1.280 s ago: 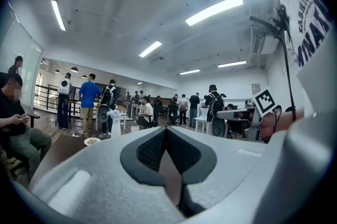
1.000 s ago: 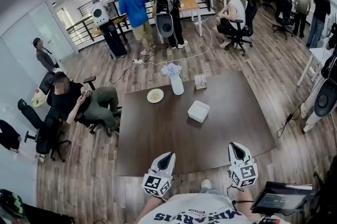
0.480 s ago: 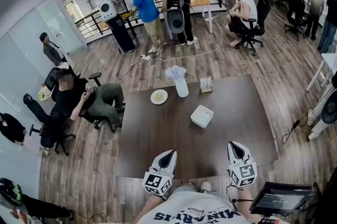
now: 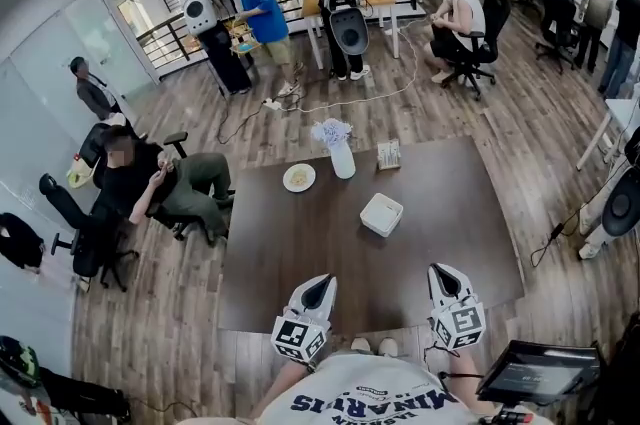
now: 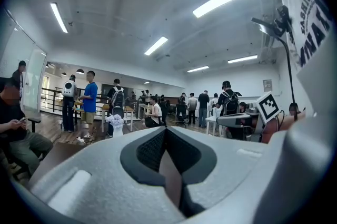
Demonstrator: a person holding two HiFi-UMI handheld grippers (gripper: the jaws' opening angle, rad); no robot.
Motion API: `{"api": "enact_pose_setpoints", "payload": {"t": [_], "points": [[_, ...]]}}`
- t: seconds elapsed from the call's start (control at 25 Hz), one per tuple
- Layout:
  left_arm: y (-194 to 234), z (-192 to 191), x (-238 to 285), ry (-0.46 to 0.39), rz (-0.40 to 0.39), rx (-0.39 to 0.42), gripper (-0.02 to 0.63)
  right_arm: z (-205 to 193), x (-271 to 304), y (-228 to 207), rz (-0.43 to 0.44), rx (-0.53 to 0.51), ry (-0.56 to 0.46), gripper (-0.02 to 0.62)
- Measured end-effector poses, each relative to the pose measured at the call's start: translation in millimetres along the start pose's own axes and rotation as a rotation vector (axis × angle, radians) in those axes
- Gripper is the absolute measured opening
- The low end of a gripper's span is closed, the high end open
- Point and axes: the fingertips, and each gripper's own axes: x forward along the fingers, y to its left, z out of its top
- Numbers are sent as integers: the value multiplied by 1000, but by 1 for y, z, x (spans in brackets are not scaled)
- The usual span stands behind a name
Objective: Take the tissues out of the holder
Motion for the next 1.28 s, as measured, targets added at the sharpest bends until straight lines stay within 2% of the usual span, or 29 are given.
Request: {"api": "enact_pose_setpoints", "payload": {"t": [0.32,0.48,0.72,1.04,1.28], "points": [[11,-7,-10,9,22,-22,3,-11,21,14,35,-4,31,9],[28,-8,-16,2,41,-33,3,-20,48,28,69,-35,62,9],[50,-10,-31,-5,79,-60,4,-41,105,32,127,-192,167,11],[81,-19,-44,13,151,-77,5,-83,201,10,195,-310,322,11],[92,-21,-53,19,180,-88,4,-134,258,-6,204,-380,471,111]]}}
